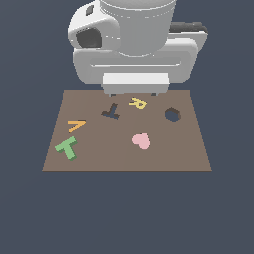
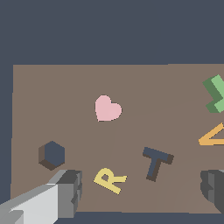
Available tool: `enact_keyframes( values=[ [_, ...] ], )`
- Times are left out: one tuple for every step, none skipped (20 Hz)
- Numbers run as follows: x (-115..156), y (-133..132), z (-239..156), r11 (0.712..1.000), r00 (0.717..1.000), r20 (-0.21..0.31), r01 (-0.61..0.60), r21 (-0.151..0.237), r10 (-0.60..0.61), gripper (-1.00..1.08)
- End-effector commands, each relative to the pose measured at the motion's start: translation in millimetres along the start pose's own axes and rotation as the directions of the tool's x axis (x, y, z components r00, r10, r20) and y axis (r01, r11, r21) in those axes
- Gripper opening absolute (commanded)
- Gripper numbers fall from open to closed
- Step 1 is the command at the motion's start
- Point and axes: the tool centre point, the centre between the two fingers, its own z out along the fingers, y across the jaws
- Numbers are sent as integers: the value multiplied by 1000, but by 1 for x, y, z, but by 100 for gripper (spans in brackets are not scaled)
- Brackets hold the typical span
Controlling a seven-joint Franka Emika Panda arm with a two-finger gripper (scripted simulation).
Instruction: Insert a designated object into the corresponding slot on a board.
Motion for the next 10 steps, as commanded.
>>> enact_keyframes(
  values=[
    [0,0,0,1000,1000,0,0,0,0,100],
    [0,0,0,1000,1000,0,0,0,0,100],
    [0,1,0,1000,1000,0,2,0,-2,100],
    [0,1,1,1000,1000,0,4,0,-4,100],
    [0,2,1,1000,1000,0,7,0,-7,100],
    [0,4,2,1000,1000,0,11,0,-11,100],
    [1,5,3,1000,1000,1,15,0,-15,100],
    [1,7,5,1000,1000,1,21,0,-21,100],
    [1,10,6,1000,1000,1,27,0,-27,100],
    [1,12,8,999,999,1,34,0,-34,100]
  ],
)
